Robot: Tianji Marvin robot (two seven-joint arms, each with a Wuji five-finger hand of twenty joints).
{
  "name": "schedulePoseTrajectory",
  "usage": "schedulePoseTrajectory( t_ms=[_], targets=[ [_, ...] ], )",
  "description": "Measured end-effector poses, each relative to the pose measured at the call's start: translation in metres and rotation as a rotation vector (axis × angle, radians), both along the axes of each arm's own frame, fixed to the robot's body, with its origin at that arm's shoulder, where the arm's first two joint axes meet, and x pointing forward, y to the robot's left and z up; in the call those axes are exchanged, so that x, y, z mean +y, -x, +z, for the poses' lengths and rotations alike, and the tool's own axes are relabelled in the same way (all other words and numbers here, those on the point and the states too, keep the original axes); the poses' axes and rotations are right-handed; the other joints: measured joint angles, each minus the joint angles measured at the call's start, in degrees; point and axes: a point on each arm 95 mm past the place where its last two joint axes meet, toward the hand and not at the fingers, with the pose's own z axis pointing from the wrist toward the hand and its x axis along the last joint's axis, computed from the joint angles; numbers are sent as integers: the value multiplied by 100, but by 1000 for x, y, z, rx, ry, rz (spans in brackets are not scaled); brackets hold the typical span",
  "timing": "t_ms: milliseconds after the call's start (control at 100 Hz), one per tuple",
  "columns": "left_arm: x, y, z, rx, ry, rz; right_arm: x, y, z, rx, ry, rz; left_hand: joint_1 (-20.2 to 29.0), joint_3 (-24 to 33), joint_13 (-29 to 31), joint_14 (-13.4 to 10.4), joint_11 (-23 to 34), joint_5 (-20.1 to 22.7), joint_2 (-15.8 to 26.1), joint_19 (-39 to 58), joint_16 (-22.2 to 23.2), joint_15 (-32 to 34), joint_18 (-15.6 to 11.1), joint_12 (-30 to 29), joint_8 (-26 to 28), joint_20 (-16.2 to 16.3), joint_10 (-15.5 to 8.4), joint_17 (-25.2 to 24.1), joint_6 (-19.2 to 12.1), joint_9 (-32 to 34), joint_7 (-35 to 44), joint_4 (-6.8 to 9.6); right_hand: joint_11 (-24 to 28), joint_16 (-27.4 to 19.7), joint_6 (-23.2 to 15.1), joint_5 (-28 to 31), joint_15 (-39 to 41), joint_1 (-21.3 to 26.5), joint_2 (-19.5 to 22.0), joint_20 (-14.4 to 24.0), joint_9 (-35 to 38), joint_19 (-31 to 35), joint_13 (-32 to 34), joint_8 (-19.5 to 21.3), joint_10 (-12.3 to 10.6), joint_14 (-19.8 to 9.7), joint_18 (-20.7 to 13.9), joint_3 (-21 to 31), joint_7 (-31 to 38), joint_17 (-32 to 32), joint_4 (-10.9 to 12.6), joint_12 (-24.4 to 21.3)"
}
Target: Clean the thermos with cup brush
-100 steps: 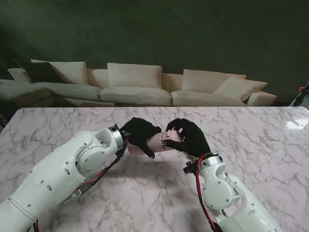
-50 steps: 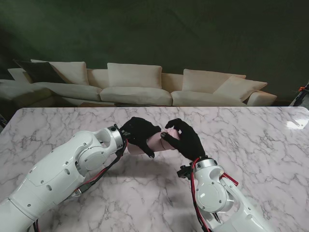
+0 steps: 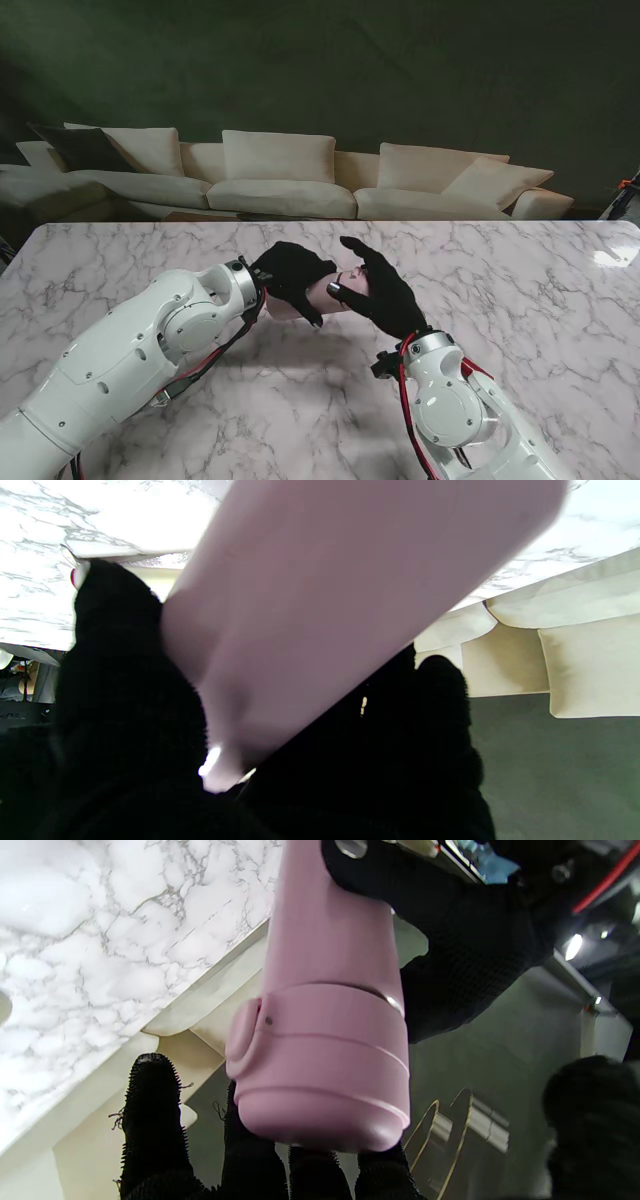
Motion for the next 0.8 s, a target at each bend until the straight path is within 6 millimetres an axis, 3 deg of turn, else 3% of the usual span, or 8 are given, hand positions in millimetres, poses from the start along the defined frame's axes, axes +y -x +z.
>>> schedulePoseTrajectory(
  t_ms=[50,130,240,380,490,580,640,800],
  targets=[
    [0,0,0,-1,0,-1,-4,1,3,-29,49,18,0,0,0,0,0,0,0,0,0,0,0,0,0,0,0,0,0,0,0,0,-317,-88,-86,91,-195,-48,-4,-129,-2,-113,-54,386,-29,-1,0,1,-856,-64,0,-94],
    [1,0,1,-4,0,-2,-13,2,9,-76,99,27,0,0,0,0,0,0,0,0,0,0,0,0,0,0,0,0,0,0,0,0,-522,-135,-150,93,-326,-75,-156,-241,-52,-207,-56,404,-31,-1,0,13,-1315,-91,0,-166],
    [2,1,1,-5,1,-1,-23,5,16,-113,106,21,0,0,0,0,0,0,0,0,0,0,0,0,0,0,0,0,0,0,0,0,-585,-201,-207,94,-365,-144,-362,-368,-53,-207,-55,-32,-32,17,-32,154,-1379,-85,0,-211],
    [3,1,1,-6,2,-1,-36,6,24,-215,177,17,0,0,0,0,0,0,0,1,0,0,0,0,0,0,0,0,0,0,0,0,-591,-201,-205,94,-365,-124,-536,-421,-53,-181,-52,-125,-11,-16,-940,212,-1378,-56,1,-211],
    [3,2,3,-10,5,-2,-57,7,32,-323,266,29,0,0,0,0,0,0,0,1,0,0,0,0,0,0,0,0,0,0,0,0,-584,-189,-376,94,-226,1297,-1009,-258,-54,61,62,454,0,-84,-1114,154,-1305,84,356,-205],
    [4,3,4,-14,8,-5,-75,8,34,-349,333,38,0,0,0,0,0,0,0,1,0,0,0,0,0,0,0,0,0,0,0,0,-452,-188,-1376,94,-146,2196,-1582,-211,-54,68,207,638,-78,-84,-994,1872,-729,154,571,-145],
    [5,4,5,-17,10,-6,-83,9,34,-345,356,49,0,0,0,0,0,0,0,1,0,0,0,0,0,0,0,0,0,0,0,0,-415,-188,-1798,94,-105,2736,-1642,-205,-54,74,266,300,-106,-84,-851,2924,-304,216,639,-139],
    [4,5,5,-19,11,-10,-92,9,28,-346,448,108,0,0,0,0,0,0,0,1,0,0,0,0,0,0,0,0,0,0,0,0,-86,-188,-1993,93,-73,3699,-1593,-204,-54,85,456,-654,-199,-155,-713,4136,1192,361,641,3]
  ],
)
